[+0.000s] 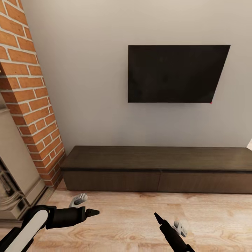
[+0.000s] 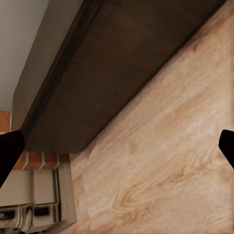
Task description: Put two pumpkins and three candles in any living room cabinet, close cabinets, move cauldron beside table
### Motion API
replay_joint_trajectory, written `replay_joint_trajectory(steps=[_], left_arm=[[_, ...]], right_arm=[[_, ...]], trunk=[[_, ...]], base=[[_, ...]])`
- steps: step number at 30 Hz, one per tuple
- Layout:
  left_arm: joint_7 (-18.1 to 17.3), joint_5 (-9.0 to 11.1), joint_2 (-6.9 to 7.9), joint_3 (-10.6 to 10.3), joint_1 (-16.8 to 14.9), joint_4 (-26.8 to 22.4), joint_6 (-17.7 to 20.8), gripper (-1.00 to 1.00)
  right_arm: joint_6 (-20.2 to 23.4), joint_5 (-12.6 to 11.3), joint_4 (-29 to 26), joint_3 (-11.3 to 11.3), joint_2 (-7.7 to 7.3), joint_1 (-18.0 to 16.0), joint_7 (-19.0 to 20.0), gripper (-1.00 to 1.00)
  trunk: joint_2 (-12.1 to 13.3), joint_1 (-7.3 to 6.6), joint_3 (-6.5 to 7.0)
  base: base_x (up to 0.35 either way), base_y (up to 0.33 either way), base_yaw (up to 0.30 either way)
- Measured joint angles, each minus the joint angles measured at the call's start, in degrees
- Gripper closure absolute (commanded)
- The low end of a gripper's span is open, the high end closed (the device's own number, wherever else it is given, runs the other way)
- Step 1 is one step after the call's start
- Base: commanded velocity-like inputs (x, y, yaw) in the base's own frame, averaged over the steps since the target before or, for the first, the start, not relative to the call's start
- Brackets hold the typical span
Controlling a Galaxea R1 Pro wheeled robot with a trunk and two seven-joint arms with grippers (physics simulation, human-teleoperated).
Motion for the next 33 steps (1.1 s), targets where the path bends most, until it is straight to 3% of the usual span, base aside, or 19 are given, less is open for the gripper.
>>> replay_joint_trajectory(steps=[7, 15, 33], left_arm=[[0.0, 0.5, 0.08, 0.0, 0.0, 0.0, 0.0, -1.00], [0.0, 0.7, 0.35, 0.1, 0.0, 0.0, 0.0, -1.00], [0.0, 0.8, 0.49, 0.2, 0.0, 0.0, 0.0, -1.00]], right_arm=[[-2.1, 0.0, -0.2, 0.0, 0.00, 0.0, 0.0, -1.00], [-11.8, -0.1, -0.2, 0.1, 0.06, 0.0, 0.5, -1.00], [-13.2, 0.0, -0.2, 0.2, 0.18, 0.0, 0.2, -1.00]], trunk=[[-2.8, 1.54, -1.26], [-6.0, 3.30, -2.69], [-13.2, 7.25, -5.93]], base=[[0.000, 0.000, 0.000], [0.000, 0.000, 0.000], [0.000, 0.000, 0.000]])
